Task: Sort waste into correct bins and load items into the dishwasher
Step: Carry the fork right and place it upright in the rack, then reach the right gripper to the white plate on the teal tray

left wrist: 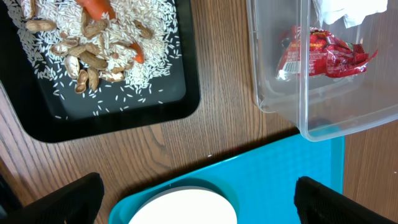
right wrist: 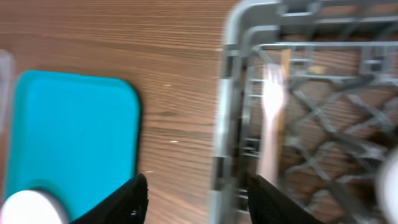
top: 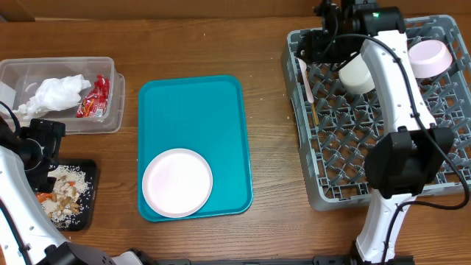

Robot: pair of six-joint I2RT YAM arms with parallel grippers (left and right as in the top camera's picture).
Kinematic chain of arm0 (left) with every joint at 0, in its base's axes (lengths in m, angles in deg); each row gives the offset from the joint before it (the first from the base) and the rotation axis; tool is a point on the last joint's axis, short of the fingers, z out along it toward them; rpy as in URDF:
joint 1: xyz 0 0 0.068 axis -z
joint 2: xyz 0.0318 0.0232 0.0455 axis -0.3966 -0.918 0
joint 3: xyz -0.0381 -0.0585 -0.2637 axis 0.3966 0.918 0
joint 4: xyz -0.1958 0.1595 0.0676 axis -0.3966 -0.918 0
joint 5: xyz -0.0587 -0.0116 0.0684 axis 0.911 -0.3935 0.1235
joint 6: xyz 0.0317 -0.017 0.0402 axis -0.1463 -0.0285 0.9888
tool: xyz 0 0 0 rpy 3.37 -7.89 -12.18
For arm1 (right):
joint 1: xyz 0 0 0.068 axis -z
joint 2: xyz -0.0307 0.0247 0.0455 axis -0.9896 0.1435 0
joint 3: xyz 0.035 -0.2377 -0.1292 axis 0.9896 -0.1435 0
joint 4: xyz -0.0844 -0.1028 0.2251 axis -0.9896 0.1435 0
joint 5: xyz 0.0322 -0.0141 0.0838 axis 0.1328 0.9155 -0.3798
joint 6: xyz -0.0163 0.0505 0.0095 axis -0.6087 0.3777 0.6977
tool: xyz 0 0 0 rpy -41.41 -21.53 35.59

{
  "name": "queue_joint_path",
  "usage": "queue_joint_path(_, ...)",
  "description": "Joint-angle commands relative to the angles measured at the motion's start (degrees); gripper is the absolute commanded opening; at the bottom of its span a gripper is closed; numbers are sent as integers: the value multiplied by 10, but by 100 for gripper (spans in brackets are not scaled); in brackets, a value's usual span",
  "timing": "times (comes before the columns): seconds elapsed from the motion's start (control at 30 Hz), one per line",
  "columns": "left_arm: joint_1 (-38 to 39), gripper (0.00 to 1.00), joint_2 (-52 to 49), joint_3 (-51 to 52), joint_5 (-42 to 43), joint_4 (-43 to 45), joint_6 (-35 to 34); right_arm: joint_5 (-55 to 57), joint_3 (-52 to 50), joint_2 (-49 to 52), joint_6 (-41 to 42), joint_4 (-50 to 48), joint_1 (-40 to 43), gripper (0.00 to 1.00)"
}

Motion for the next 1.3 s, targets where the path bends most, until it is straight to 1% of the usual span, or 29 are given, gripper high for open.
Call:
queue_joint_path(0.0,1,100,-2,-4,-4,0,5,-88,0,-37,-2,6,-22,57)
queue_joint_path(0.1,1,100,-2,-4,-4,0,5,-145,0,-46,-2,47,-63,56)
queue_joint_path(0.2,1,100,-2,-4,-4,0,5,-130,-5,-45,-2,89,-124,55)
queue_joint_path(0.27,1,100,-2,-4,-4,0,5,-112,-17,-45,-2,93,-170,55)
queue_joint_path(0.3,1,100,-2,-4,-4,0,5,-78,-36,-45,-2,90,-211,55)
queue_joint_path(0.37,1,100,-2,-4,-4,0,5,-32,-76,-43,4,75,-264,55)
queue_joint_path(0.4,1,100,-2,-4,-4,0,5,-24,-100,-42,21,57,-283,55)
queue_joint_path(0.47,1,100,-2,-4,-4,0,5,-20,-185,-42,79,-30,-334,52)
queue_joint_path(0.6,1,100,-2,-4,-4,0,5,-21,-260,-42,125,-103,-364,51)
queue_joint_path(0.63,1,100,-2,-4,-4,0,5,-21,-275,-41,141,-115,-368,48)
queue_joint_path(0.7,1,100,-2,-4,-4,0,5,-21,-297,-41,158,-128,-373,47)
queue_joint_path(0.87,1,100,-2,-4,-4,0,5,-23,-348,-39,189,-167,-385,46)
queue_joint_path(0.93,1,100,-2,-4,-4,0,5,-23,-364,-39,207,-181,-389,44)
queue_joint_path(1.1,1,100,-2,-4,-4,0,5,-28,-389,-36,211,-199,-415,42)
queue_joint_path(1.13,1,100,-2,-4,-4,0,5,-27,-389,-36,211,-199,-419,41)
queue_joint_path(1.2,1,100,-2,-4,-4,0,5,-27,-389,-36,218,-208,-431,32)
queue_joint_path(1.27,1,100,-2,-4,-4,0,5,-11,-389,-36,241,-214,-438,30)
